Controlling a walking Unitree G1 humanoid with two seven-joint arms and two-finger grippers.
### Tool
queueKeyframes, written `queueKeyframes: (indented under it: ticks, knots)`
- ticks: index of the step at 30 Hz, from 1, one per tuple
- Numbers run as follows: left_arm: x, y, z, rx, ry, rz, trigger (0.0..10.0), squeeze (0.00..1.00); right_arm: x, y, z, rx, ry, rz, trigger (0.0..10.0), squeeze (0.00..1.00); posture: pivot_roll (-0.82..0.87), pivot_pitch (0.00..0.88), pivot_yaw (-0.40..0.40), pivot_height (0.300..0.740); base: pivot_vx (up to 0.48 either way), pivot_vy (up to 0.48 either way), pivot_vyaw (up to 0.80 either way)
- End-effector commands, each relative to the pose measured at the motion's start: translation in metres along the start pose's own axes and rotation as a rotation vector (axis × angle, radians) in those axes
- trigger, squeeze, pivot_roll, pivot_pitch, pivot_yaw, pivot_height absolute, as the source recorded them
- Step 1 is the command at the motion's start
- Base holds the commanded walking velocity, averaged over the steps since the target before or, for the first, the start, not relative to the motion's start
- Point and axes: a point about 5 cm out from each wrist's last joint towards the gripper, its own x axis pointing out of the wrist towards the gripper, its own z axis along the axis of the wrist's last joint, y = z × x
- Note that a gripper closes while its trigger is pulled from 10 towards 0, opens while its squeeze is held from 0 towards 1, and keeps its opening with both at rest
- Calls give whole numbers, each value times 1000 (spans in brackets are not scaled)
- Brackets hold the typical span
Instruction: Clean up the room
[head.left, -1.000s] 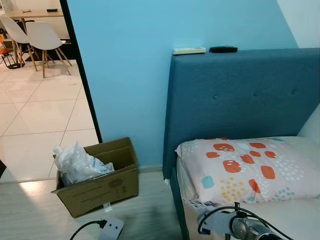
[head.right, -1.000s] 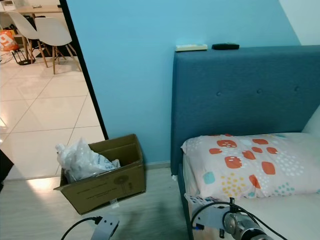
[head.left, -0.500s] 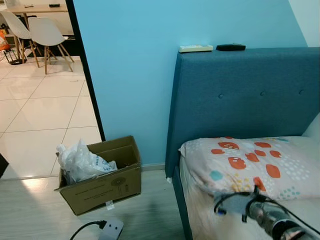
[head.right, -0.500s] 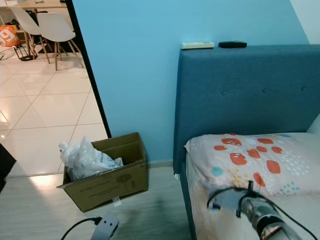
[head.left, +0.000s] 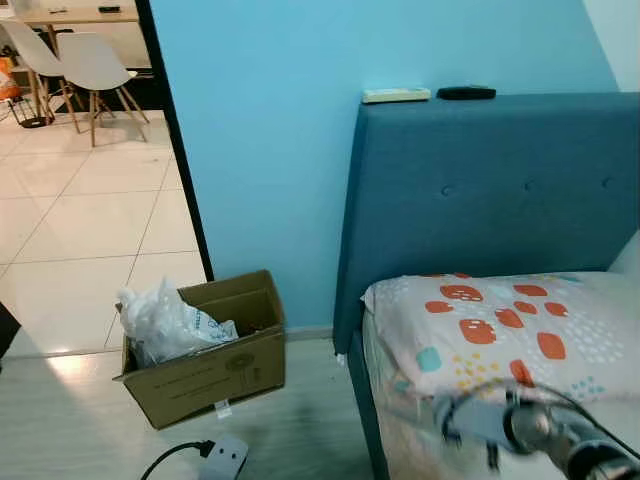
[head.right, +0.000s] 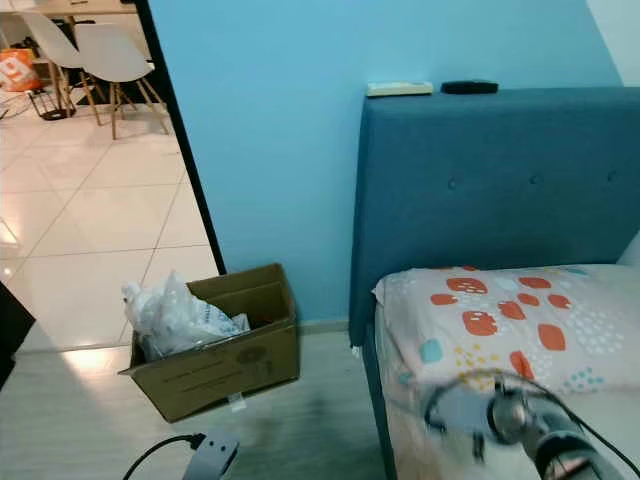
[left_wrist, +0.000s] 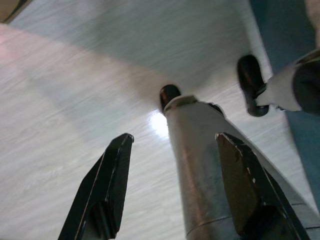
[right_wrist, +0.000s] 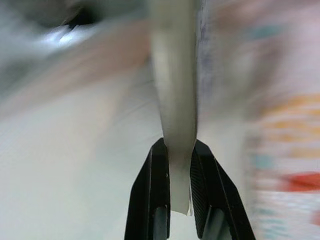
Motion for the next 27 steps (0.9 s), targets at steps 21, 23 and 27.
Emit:
queueKeyframes:
  ticks: [21, 23, 27]
  knots:
    - [0, -2, -1, -1, 5, -8, 10000, 0, -17, -23, -32, -265, 281, -275, 10000, 0, -4, 0, -36, 727, 0, 0, 0]
    - [0, -1, -2, 1, 7, -8, 10000, 0, -13, -22, -24, -290, 240, -316, 10000, 0, -4, 0, -33, 727, 0, 0, 0]
    - [0, 0, -4, 6, 14, -7, 10000, 0, -5, -15, -14, -333, 181, -376, 10000, 0, -4, 0, -31, 727, 0, 0, 0]
